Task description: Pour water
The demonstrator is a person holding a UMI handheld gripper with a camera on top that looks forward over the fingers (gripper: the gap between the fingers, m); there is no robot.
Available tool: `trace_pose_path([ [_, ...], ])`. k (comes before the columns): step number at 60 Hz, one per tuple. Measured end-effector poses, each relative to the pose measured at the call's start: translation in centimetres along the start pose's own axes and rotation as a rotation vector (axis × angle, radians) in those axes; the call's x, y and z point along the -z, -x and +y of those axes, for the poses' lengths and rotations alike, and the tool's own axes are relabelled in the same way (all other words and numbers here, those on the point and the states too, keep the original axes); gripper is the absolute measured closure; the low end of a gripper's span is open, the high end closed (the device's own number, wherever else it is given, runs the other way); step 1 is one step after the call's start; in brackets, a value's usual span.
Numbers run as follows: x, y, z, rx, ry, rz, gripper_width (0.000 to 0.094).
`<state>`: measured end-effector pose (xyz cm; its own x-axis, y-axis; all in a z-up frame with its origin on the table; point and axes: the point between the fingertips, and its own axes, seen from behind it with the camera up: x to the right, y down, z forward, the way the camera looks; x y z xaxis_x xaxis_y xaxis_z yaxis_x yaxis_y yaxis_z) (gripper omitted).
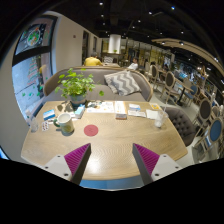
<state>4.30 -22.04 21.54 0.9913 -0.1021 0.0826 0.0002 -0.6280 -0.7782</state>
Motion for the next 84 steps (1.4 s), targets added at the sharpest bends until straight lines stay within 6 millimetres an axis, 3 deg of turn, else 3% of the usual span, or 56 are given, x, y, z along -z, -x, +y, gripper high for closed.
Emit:
trace_pose_path([
  [4,-0.8,0.6,0.1,-0.002,0.0,-0.008,0.0078],
  [10,-1.0,3.0,1.0,0.004,0.013,-0.024,0.008],
  [21,-0.8,10.5,3.0,0.02,0.035,-0.089,0.008],
  [32,0.0,21.3,4.8,0.067,0.044,-0.2,0.0081],
  [48,-1.5,38.2,4.1,0.087,-0.002,-0.328,0.0075],
  [58,-5.8,47.2,1.8,0.075,-0.081,-0.369,0.0077],
  [65,-10.3,51.7,-0.3,0.051,-0.139,-0.373,0.0075],
  [71,-14.5,54.1,-1.6,0.032,-0.172,-0.353,0.0077],
  [79,-19.7,55.5,-2.5,-0.006,-0.186,-0.306,0.0082],
  [84,-21.8,56.3,-2.4,-0.016,-0.183,-0.294,0.01],
])
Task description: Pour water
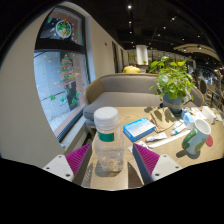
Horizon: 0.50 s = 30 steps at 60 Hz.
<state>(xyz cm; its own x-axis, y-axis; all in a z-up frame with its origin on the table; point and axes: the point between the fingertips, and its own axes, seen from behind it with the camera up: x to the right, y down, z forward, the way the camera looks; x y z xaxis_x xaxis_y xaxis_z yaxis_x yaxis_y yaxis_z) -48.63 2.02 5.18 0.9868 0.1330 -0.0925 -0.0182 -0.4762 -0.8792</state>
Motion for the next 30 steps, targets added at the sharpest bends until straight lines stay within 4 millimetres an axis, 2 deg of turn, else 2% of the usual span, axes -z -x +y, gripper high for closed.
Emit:
trace_pose_path([
  [4,-1.5,0.2,0.3,0.012,-0.004,0.001,0.0158],
  [9,-2.3,0.6,0.3,0.023,-0.016,-0.006,0.0273],
  [12,-2.8,0.4,0.1,0.032,-0.029,0.002,0.0376],
  [13,-2.8,0.3,-0.1,0.037,-0.036,0.007,0.0443],
  [23,-2.8,0.4,-0.6,0.056,-0.064,-0.002,0.0506],
  [30,-1.8,1.0,-1.5,0.062,-0.079,-0.038,0.053],
])
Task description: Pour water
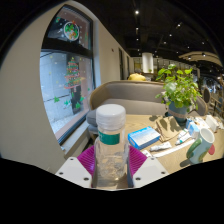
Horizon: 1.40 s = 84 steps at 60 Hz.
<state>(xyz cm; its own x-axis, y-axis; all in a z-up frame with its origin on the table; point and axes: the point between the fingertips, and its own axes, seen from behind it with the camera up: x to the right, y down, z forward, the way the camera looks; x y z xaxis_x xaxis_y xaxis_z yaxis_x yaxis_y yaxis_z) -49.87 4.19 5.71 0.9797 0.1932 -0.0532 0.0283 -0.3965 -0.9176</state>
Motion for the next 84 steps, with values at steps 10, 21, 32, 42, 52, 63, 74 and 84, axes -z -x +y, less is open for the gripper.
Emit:
trace_pose_path([
  [10,2.9,-0.4,-5.5,-0.101,-0.077,-0.07,0.0531],
  [21,6.4,-3.1,-12.6,-0.543,-0.136,-0.241,0.0531],
  [32,8.1,-7.8,-16.5,-1.064,-0.162,-0.408,0.0534],
  [42,7.8,-13.5,-16.1,-1.492,-0.168,-0.499,0.0536],
  [52,6.5,-18.0,-13.8,-1.809,-0.16,-0.532,0.0535],
  [63,5.6,-19.2,-11.4,-1.951,-0.062,-0.556,0.0535],
  [74,8.7,-18.3,-11.8,-1.732,0.045,-0.547,0.0536],
  [84,8.6,-21.5,-13.9,-1.096,0.031,-0.403,0.0534],
])
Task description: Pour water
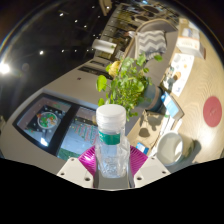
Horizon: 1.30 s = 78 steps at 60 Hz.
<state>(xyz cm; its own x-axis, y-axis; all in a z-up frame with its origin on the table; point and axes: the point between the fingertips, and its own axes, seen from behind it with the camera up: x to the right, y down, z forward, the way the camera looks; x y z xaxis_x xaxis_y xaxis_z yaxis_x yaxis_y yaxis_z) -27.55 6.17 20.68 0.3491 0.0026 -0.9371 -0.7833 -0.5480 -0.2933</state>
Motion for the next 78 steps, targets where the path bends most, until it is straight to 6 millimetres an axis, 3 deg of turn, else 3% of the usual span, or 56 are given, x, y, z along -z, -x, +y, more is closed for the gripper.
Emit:
trace_pose_path([
  [6,1.5,-0.3,-4.2,0.319,-0.043,0.081,0.0532],
  [7,2.6,-0.1,-5.2,0.368,-0.048,0.092,0.0531],
  [11,3.5,-1.7,-8.0,0.547,-0.086,0.177,0.053],
  [18,5.7,-6.4,-12.7,0.821,-0.124,0.336,0.053],
  [25,7.5,-12.3,-15.1,0.998,-0.126,0.475,0.0531],
  [36,8.6,-20.0,-14.7,1.042,-0.042,0.565,0.0531],
  [47,8.6,-24.1,-12.5,1.017,0.003,0.583,0.0522],
  [61,9.2,-24.4,-12.3,1.041,-0.027,0.595,0.042],
  [68,10.8,-24.2,-11.5,1.002,0.022,0.629,0.0064],
  [70,11.3,-24.1,-11.3,0.989,0.025,0.636,0.0108],
  [78,15.5,-21.3,-9.9,0.939,0.039,0.682,0.008],
])
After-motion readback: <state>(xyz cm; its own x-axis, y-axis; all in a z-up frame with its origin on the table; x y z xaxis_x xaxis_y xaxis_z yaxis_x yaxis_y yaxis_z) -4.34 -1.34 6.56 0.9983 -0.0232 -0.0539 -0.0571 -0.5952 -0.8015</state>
